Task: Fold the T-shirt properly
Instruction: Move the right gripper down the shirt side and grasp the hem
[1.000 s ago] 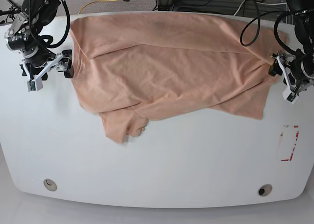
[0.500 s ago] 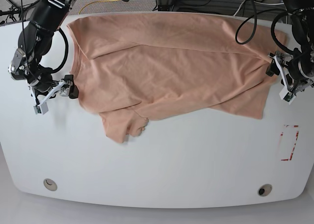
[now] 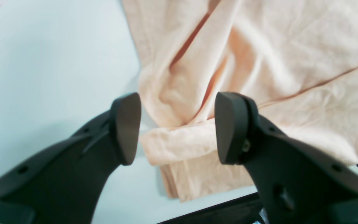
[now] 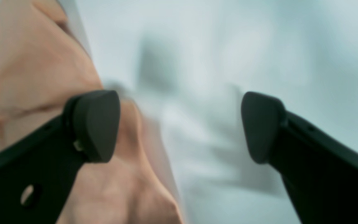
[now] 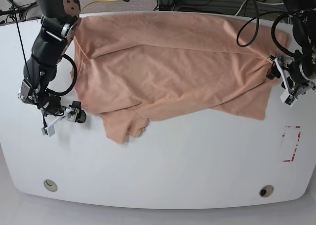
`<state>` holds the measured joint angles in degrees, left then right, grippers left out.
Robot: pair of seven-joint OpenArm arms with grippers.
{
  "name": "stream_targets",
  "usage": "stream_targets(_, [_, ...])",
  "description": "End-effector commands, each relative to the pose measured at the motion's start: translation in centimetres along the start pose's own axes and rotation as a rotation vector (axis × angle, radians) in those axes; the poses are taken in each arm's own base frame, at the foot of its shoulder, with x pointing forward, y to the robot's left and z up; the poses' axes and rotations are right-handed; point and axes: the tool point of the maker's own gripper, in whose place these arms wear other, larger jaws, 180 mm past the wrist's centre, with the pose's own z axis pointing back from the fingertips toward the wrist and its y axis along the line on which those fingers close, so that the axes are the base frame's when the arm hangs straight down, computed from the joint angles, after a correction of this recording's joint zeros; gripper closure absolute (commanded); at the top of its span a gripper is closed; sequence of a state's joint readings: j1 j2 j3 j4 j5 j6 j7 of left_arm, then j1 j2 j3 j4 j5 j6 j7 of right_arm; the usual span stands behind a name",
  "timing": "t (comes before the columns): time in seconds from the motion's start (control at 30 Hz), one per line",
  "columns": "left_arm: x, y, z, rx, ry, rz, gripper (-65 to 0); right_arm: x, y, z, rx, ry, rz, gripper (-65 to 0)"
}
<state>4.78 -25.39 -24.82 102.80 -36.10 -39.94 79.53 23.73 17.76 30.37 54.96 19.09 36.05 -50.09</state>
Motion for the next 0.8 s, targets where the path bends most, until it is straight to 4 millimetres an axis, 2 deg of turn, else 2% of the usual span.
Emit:
stream_targets(0.0, [0.8, 0.8, 0.8, 0.025, -0.025, -0.016, -34.4, 1.9, -0.5, 0.0, -0.002, -0.038, 0.002, -57.5])
stream_targets(0.17, [0.7, 0.8, 0.7, 0.024, -0.023, -0.016, -34.4, 1.0, 1.2, -1.6, 0.04, -0.015, -0.022, -57.5])
stream_targets(0.5, [1.0, 0.8, 0.8, 0.026, -0.028, -0.018, -34.4, -1.1, 8.3, -5.3, 0.155, 0.052, 0.046, -57.5])
stream_targets(0.6, [1.0, 0.8, 0.7, 0.025, -0.029, -0.017, -34.4, -1.3, 9.4, -5.7, 0.176, 0.053, 0.041, -57.5])
stream_targets(0.77, [1.2, 0.9, 0.8, 0.027, -0.036, -0.019, -34.4, -0.7, 11.5, -6.3, 0.212, 0.044, 0.051, -57.5])
